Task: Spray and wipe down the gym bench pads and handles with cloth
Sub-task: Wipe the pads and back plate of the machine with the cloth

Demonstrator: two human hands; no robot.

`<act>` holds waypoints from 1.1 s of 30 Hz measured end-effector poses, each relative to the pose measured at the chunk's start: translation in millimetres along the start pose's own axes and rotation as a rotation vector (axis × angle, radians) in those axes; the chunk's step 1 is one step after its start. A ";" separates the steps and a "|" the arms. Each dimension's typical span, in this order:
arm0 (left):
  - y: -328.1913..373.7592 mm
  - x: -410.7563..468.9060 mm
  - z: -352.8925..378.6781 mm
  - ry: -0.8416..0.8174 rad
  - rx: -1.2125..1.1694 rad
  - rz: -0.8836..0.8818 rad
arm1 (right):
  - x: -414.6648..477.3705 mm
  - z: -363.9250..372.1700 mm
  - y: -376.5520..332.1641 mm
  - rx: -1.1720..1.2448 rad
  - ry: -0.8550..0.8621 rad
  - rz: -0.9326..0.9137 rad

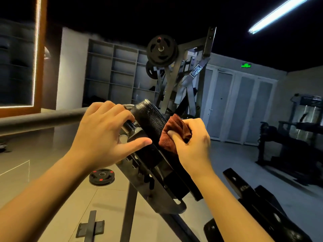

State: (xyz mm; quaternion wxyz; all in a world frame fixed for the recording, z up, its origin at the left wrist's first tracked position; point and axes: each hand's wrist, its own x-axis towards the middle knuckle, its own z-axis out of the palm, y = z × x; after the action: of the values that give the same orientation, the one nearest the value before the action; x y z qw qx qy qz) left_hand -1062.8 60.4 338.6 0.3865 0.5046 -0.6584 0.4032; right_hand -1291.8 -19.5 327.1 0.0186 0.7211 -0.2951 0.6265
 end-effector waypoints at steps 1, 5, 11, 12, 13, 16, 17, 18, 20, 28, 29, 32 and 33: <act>-0.2 0.5 -0.1 0.003 0.001 0.001 | 3.1 2.4 -1.8 0.005 0.022 0.003; 0.2 0.3 -1.1 0.000 0.000 0.003 | -0.5 1.0 -0.8 -0.209 0.075 -0.086; 0.6 0.1 -1.0 -0.016 0.000 -0.008 | -1.8 2.8 7.8 -0.359 0.092 -0.537; 0.5 0.0 -0.9 -0.016 -0.001 -0.009 | -6.1 2.3 13.8 -0.350 0.074 -0.526; 0.3 0.0 -0.5 -0.018 -0.001 -0.009 | -11.1 0.8 18.3 -0.336 0.046 -0.497; -0.4 -0.1 0.5 -0.023 0.003 -0.018 | -25.1 -3.4 26.6 -0.331 -0.063 -0.413; -0.5 -0.2 0.5 -0.022 0.004 -0.022 | -27.0 -3.5 27.6 -0.339 -0.089 -0.402; -0.3 -0.4 0.6 -0.021 0.005 -0.023 | -28.3 -3.5 28.5 -0.344 -0.098 -0.398; 0.1 -0.6 1.0 -0.023 0.006 -0.021 | -31.9 -3.9 29.3 -0.329 -0.088 -0.394; -0.1 -1.0 -0.3 -0.025 -0.009 -0.009 | -94.3 -45.1 75.6 -0.410 -0.110 -0.353; 0.0 -1.3 0.2 -0.018 -0.013 -0.011 | -104.4 -49.4 79.3 -0.423 -0.113 -0.319; 1.1 -1.4 0.1 -0.018 -0.016 -0.018 | -91.7 -44.7 69.1 -0.378 -0.102 -0.327; 1.2 -1.5 -0.4 -0.021 -0.023 -0.020 | -75.3 -36.5 57.6 -0.344 -0.100 -0.357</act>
State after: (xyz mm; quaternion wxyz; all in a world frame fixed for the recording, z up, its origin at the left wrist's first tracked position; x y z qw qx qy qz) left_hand -1063.7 61.5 337.2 0.3891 0.5110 -0.6619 0.3864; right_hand -1353.3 -22.3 246.3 0.2369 0.7782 -0.2657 0.5174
